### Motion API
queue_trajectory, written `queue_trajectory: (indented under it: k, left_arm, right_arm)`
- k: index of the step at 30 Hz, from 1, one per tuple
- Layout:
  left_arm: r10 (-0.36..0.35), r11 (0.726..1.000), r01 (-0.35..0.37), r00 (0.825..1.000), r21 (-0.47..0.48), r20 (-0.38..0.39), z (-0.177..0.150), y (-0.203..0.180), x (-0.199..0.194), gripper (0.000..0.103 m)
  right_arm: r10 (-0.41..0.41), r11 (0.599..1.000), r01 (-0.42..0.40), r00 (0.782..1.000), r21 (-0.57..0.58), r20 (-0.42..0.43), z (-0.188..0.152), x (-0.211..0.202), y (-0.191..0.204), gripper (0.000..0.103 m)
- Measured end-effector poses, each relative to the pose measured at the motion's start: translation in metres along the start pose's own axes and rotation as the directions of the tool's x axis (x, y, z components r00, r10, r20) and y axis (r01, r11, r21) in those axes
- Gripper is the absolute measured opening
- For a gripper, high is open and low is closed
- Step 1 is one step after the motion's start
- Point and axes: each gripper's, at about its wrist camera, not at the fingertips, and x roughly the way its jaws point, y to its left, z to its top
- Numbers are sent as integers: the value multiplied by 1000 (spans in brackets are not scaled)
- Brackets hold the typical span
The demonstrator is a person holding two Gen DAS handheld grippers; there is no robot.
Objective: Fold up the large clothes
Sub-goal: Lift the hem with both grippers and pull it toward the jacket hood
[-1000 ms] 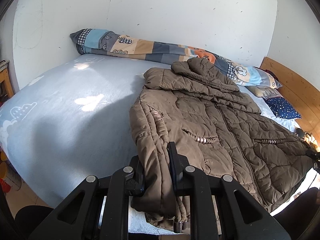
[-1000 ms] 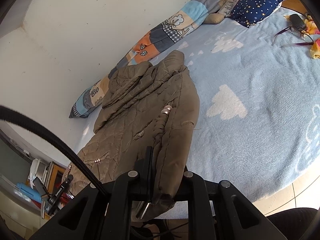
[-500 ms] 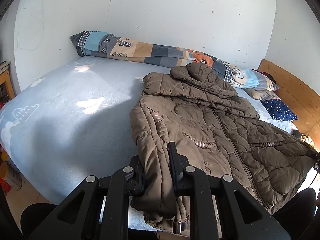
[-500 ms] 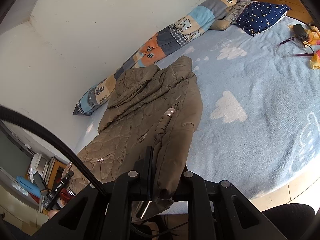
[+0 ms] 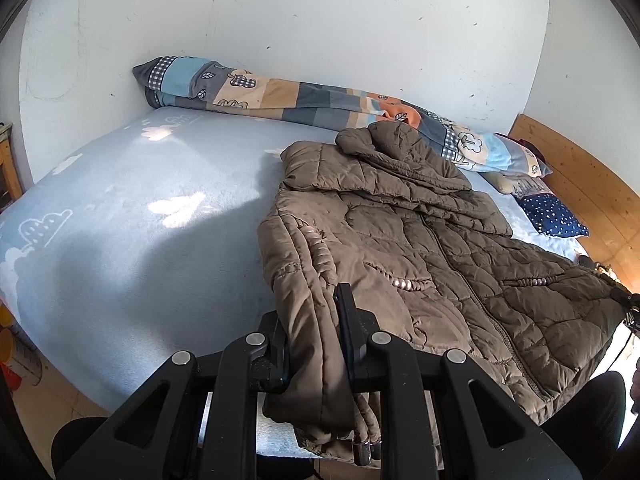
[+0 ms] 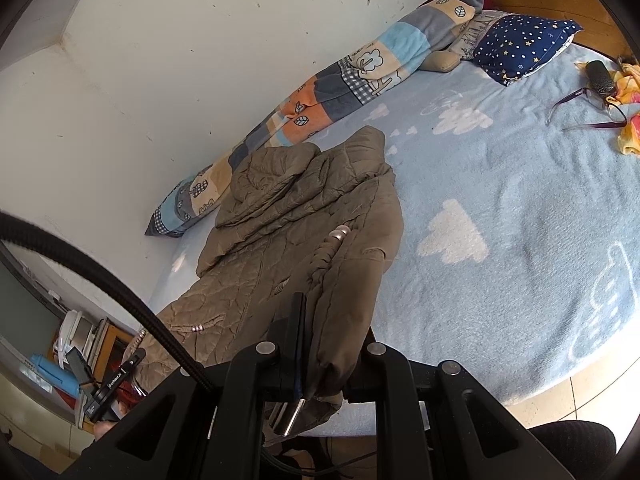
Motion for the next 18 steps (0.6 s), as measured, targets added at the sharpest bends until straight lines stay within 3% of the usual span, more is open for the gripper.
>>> queue_trajectory:
  k: [18]
  left_arm:
    - [-21, 999, 21, 1000, 26, -6, 10, -1, -1, 18]
  right_arm:
    - [7, 999, -7, 1000, -43, 20, 22, -1, 16, 14]
